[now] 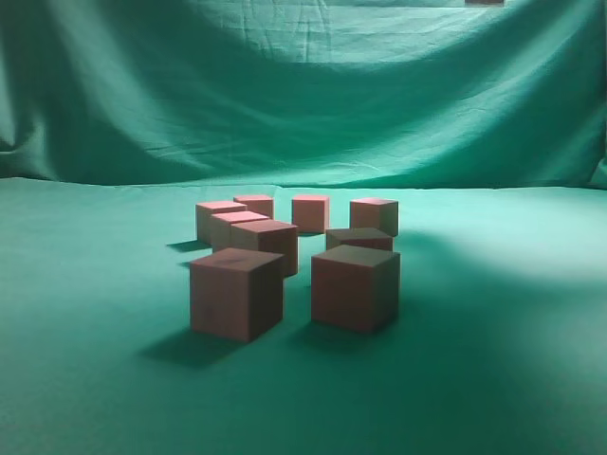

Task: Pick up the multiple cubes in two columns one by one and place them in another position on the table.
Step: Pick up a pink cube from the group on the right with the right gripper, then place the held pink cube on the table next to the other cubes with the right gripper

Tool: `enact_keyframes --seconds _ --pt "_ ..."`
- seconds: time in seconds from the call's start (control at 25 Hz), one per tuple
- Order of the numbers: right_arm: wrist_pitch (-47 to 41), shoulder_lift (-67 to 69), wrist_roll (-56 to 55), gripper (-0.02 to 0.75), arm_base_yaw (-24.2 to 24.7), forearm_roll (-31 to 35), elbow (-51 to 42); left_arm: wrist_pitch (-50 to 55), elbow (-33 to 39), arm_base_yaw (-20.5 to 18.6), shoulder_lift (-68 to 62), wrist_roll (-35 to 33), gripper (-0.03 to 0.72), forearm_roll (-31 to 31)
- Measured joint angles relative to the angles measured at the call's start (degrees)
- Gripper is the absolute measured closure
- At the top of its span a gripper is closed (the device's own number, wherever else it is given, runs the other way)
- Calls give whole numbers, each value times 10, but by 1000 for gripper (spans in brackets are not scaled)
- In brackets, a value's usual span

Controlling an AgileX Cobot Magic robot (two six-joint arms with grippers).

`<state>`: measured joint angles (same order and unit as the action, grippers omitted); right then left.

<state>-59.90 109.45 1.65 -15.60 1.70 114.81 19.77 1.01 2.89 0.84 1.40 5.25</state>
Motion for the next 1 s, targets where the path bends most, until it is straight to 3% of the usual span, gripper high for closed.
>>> enact_keyframes --seconds 0.16,0.44,0.68,1.0 --pt "-32 -83 0 471 -53 0 -32 0 0 0 0 0 688 0" --pt "-19 -200 -2 471 -191 0 -213 0 0 0 0 0 688 0" --pt "0 -192 -4 471 -311 7 -327 0 0 0 0 0 688 0" --pt "84 -83 -7 471 -416 21 -347 0 0 0 0 0 688 0"
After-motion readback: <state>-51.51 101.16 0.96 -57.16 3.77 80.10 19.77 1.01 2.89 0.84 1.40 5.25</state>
